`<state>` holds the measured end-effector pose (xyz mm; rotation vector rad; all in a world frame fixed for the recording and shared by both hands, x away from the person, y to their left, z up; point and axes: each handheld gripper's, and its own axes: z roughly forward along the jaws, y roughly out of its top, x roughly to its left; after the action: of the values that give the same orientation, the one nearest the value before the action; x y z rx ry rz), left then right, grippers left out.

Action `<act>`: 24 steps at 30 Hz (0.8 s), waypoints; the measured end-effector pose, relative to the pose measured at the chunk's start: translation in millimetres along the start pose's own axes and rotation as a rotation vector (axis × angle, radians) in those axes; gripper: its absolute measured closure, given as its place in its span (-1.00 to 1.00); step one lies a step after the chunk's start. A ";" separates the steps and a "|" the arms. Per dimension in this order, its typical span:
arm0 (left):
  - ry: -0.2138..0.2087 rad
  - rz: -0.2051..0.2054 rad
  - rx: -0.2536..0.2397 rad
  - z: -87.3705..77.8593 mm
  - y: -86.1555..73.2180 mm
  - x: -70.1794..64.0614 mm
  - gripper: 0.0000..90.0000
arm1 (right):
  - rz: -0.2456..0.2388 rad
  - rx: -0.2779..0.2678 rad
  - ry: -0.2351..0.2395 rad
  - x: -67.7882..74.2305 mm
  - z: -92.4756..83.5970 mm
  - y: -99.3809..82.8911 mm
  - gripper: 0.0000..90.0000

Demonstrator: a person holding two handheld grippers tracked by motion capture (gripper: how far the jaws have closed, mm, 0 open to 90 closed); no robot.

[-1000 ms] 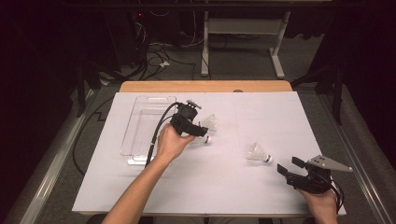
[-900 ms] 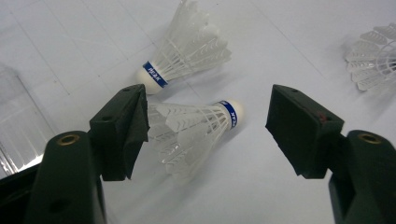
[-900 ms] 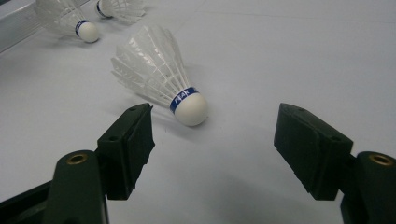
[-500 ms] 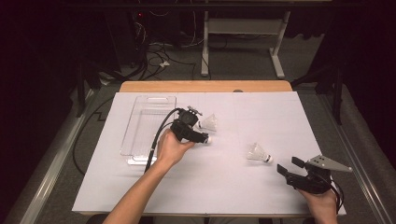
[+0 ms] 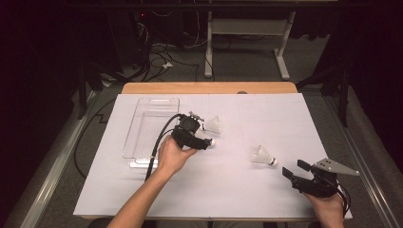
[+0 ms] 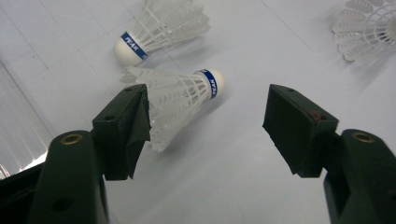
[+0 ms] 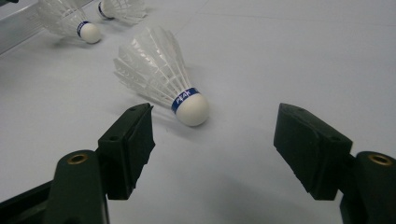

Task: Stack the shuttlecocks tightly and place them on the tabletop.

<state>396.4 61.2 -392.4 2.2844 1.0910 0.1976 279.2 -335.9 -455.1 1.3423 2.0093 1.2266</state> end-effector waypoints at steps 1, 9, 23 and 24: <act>-0.004 -0.001 0.002 -0.6 -1.3 -0.7 -0.28 | -0.002 -0.001 -0.001 -0.1 -0.4 -0.1 -0.36; -0.015 -0.008 -0.008 -5.1 -11.9 -3.2 -0.28 | 0.008 -0.002 -0.006 -0.8 -1.1 -0.4 -0.36; -0.031 -0.008 -0.018 -8.0 -29.6 -9.9 -0.28 | 0.009 0.002 -0.008 -0.5 -0.5 -0.3 -0.36; -0.031 -0.007 -0.021 -8.3 -30.3 -10.4 -0.28 | 0.009 0.002 -0.008 -0.4 -0.5 -0.3 -0.36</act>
<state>366.6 71.9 -401.7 2.2573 1.0767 0.1693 278.9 -336.5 -455.2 1.3561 2.0014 1.2216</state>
